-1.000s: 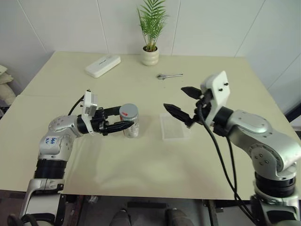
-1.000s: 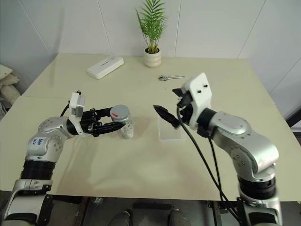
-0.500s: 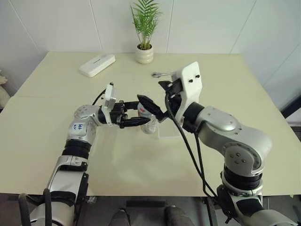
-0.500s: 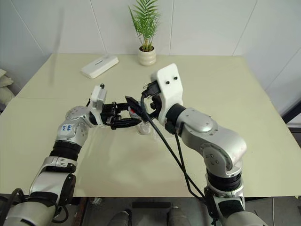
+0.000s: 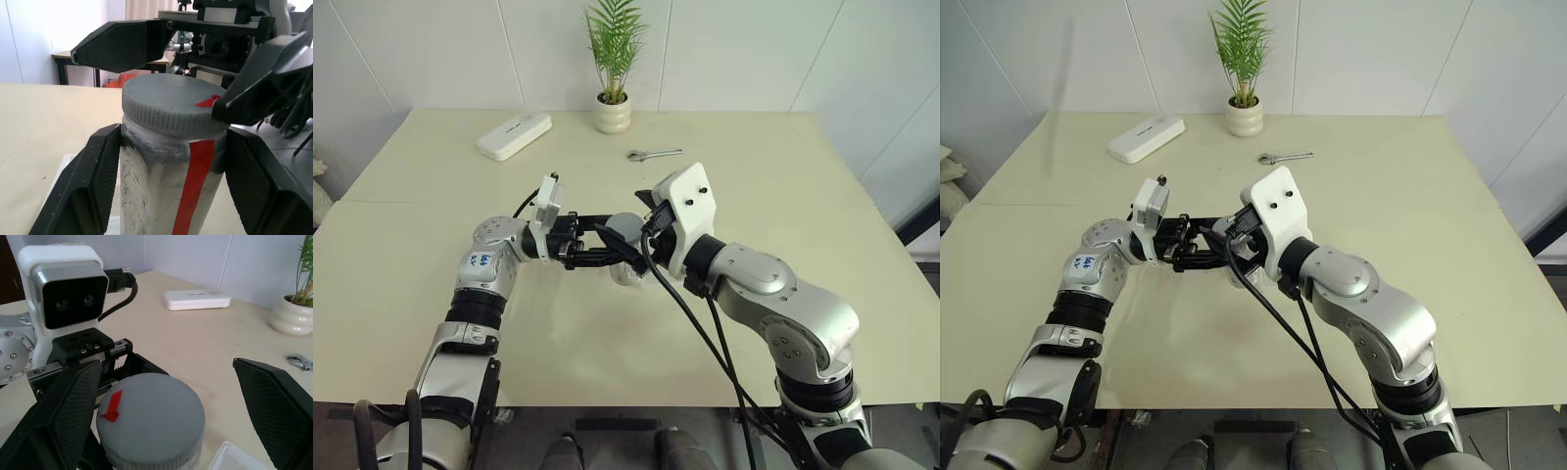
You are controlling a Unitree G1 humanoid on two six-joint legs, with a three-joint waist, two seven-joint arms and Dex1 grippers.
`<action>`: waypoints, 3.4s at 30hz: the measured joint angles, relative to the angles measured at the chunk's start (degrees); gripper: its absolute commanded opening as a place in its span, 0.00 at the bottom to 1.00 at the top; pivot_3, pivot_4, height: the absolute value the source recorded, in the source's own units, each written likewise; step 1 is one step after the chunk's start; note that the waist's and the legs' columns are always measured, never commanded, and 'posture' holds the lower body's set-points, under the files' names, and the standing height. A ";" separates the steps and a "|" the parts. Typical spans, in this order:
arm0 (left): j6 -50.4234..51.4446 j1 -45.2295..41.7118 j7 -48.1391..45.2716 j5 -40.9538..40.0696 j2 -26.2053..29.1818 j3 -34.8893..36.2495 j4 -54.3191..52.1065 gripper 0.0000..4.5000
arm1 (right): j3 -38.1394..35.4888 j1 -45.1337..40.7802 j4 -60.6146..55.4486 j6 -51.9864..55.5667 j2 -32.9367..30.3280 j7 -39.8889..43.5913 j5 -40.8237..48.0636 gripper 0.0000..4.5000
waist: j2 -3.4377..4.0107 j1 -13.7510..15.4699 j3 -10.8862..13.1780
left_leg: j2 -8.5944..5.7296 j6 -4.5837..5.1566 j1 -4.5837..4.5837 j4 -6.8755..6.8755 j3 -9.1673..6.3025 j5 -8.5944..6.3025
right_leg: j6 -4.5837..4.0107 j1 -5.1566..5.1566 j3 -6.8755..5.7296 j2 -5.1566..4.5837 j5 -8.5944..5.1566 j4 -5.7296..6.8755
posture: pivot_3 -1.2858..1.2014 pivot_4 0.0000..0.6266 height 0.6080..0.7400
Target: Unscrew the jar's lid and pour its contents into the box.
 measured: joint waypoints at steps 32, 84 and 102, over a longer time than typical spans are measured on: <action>2.45 -1.46 -2.17 -1.42 0.46 -0.71 -0.93 0.61 | -7.41 -3.13 4.20 3.29 -3.65 14.90 9.97 0.57 | 0.00 0.12 0.00 | 0.00 0.01 0.01 0.01 -0.02 0.00 | 0.00 0.02 -0.01 0.02 0.00 -0.01 | 0.52 0.24 1.00; 4.80 0.42 -2.31 -11.32 0.47 -2.67 -2.00 0.61 | -8.22 -4.98 9.13 -3.29 -7.58 30.52 13.32 1.00 | 0.01 0.14 0.01 | 0.02 0.01 0.01 0.04 -0.03 0.00 | 0.00 0.03 -0.02 0.03 0.00 0.00 | 0.52 0.24 1.00; 3.44 1.37 -2.31 -11.20 0.89 -3.20 -1.57 0.61 | -3.75 -9.70 10.87 -6.70 -4.55 29.33 8.78 1.00 | 0.02 0.09 0.01 | 0.03 0.01 0.01 0.03 -0.03 0.01 | 0.00 0.03 -0.02 0.04 0.00 0.00 | 0.52 0.24 1.00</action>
